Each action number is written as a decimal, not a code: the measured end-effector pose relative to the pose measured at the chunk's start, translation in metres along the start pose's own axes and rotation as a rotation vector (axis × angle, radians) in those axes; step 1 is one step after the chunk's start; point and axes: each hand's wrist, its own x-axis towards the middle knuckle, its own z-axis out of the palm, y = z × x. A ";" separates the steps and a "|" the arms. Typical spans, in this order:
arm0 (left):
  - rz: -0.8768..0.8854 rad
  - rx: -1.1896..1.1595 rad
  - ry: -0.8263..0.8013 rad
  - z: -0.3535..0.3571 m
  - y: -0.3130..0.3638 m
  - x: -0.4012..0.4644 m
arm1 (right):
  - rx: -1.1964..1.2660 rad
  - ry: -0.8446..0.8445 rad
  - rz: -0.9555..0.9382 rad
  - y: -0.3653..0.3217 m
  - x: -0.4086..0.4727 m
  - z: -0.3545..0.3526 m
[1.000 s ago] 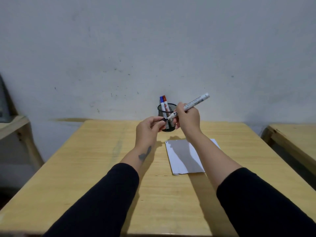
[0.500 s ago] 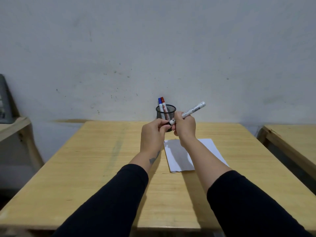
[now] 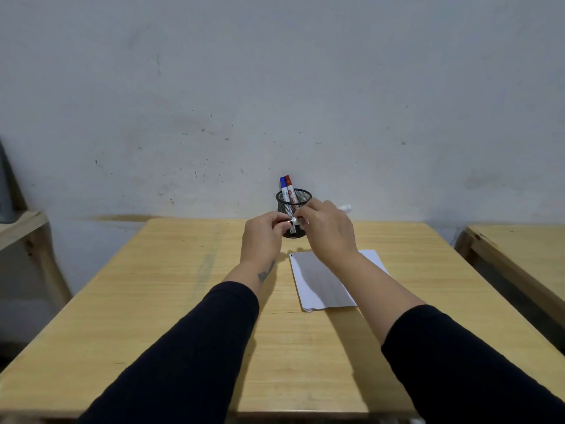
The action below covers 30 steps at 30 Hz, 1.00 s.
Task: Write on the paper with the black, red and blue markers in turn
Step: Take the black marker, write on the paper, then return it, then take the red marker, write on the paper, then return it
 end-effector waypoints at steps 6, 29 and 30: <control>-0.115 0.272 -0.203 0.001 -0.033 -0.009 | 0.116 0.040 0.226 0.012 0.032 -0.004; -0.030 0.824 -0.457 0.015 -0.082 -0.021 | 0.437 -0.143 0.734 0.041 0.107 0.088; -0.030 0.824 -0.457 0.015 -0.082 -0.021 | 0.423 -0.119 0.723 0.040 0.107 0.087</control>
